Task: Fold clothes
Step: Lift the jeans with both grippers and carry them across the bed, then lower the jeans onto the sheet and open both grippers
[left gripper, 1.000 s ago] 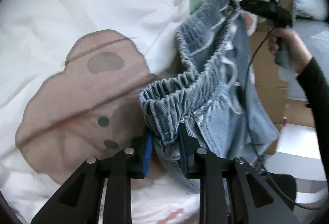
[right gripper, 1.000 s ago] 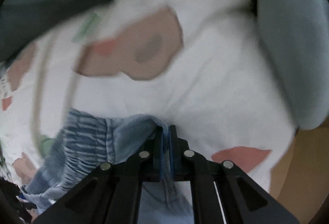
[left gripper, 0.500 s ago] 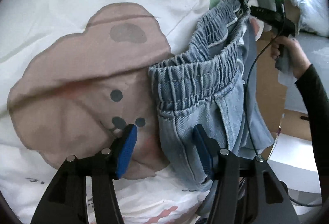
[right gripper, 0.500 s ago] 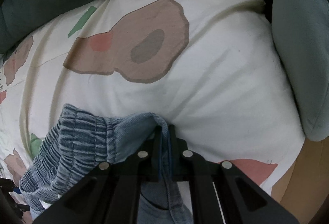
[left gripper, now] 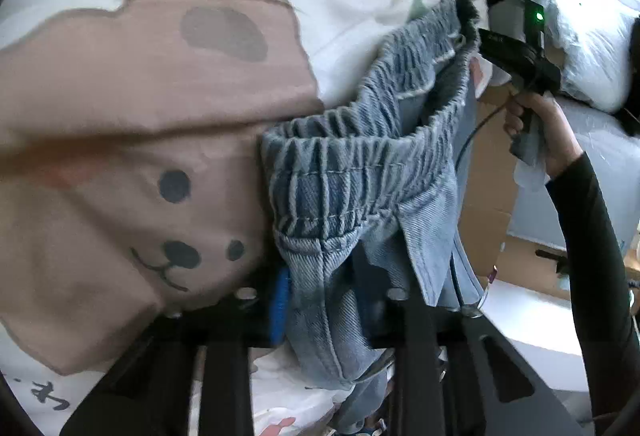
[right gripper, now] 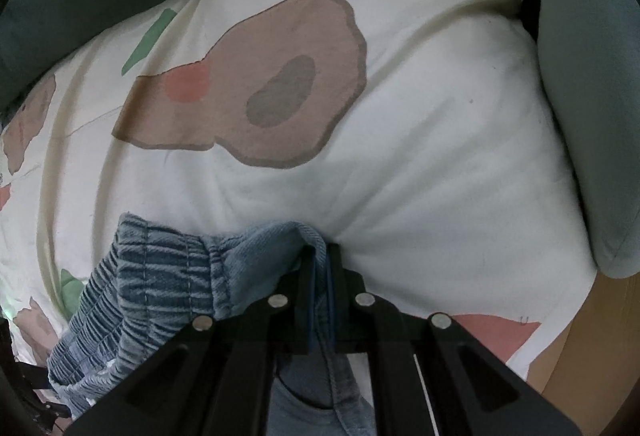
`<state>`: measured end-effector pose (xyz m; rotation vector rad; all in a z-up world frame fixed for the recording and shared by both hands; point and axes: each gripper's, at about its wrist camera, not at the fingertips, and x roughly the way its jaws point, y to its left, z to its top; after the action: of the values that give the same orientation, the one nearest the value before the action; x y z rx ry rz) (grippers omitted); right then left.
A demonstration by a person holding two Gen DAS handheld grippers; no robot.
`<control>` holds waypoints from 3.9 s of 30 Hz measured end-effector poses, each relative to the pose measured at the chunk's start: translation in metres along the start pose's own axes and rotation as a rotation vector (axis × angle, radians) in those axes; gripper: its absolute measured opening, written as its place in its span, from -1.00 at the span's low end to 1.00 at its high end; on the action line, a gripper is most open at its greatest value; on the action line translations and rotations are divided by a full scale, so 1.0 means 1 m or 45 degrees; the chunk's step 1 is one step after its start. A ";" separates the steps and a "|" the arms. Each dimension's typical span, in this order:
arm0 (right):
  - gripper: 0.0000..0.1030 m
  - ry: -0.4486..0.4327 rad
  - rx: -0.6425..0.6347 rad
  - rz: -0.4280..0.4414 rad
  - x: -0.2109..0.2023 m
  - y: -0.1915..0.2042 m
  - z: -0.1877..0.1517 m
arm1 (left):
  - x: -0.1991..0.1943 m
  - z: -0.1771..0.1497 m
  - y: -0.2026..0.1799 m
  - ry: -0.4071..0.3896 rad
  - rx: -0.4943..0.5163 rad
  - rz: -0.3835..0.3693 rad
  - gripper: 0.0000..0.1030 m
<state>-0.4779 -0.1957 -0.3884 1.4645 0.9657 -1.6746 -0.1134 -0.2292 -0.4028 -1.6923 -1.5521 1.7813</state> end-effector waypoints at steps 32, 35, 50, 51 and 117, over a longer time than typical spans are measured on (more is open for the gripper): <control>-0.93 -0.326 -0.088 0.059 -0.179 0.086 0.024 | -0.208 0.069 -0.032 -0.620 0.121 0.098 -0.79; -0.93 -0.360 -0.107 0.070 -0.193 0.098 0.031 | -0.222 0.083 -0.028 -0.644 0.147 0.152 -0.80; -0.93 -0.334 -0.131 0.055 -0.182 0.140 0.078 | -0.257 0.132 -0.007 -0.733 0.147 0.349 -0.79; -0.93 -0.322 -0.136 0.043 -0.175 0.143 0.082 | -0.254 0.136 -0.004 -0.732 0.147 0.370 -0.79; -0.87 -0.473 -0.014 0.304 -0.102 0.186 0.042 | -0.172 0.169 -0.006 -0.547 0.267 0.654 -0.39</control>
<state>-0.3228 -0.3182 -0.2998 1.1537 0.5722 -1.6795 -0.2037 -0.4432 -0.3377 -1.7954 -1.0539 2.6017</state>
